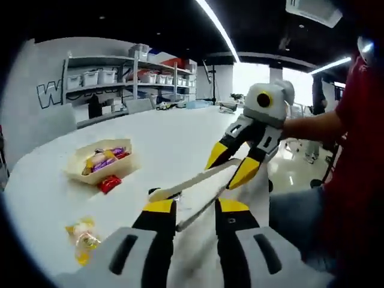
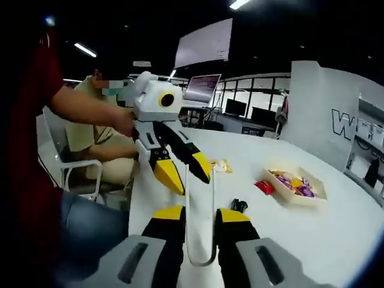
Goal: Place the target food into the container with the food tongs after gripping and lifting it, then release it inside without dropping or visibly crushing the food.
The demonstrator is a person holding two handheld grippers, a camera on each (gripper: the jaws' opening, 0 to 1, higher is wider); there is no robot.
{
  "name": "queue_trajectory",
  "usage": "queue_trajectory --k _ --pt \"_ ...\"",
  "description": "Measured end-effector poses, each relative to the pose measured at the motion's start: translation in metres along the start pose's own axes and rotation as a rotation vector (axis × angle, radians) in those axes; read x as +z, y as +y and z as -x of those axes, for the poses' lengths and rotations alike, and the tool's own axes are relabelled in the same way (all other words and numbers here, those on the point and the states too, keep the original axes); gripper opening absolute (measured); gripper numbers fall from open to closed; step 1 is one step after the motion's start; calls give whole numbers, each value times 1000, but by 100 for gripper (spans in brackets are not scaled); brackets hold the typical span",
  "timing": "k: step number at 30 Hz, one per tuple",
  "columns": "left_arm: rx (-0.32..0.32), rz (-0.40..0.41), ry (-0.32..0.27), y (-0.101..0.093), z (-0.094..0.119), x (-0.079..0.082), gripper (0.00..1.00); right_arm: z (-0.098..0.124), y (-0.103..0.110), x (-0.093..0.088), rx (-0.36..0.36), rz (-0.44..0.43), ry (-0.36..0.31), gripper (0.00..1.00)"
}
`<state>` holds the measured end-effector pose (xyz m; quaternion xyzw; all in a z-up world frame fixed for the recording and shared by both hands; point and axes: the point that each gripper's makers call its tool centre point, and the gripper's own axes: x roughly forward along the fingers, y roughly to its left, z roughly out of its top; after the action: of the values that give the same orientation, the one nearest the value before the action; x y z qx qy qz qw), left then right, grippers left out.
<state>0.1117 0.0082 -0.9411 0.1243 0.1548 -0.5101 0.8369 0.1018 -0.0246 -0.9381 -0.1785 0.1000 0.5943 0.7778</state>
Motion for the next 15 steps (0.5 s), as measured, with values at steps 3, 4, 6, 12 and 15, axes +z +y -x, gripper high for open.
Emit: queue_trajectory --k 3,4,6,12,15 --pt "-54 -42 56 -9 1 -12 16 -2 8 -3 63 53 42 13" --pt "-65 -65 77 -11 0 -16 14 -4 11 -6 82 68 70 13" --pt "-94 -116 110 -19 -1 -20 11 -8 16 -3 102 100 82 13" --pt "-140 -280 178 -30 0 -25 3 -16 21 -1 122 146 112 15" --pt "-149 -404 125 -31 3 -21 1 -14 19 0 132 123 90 16"
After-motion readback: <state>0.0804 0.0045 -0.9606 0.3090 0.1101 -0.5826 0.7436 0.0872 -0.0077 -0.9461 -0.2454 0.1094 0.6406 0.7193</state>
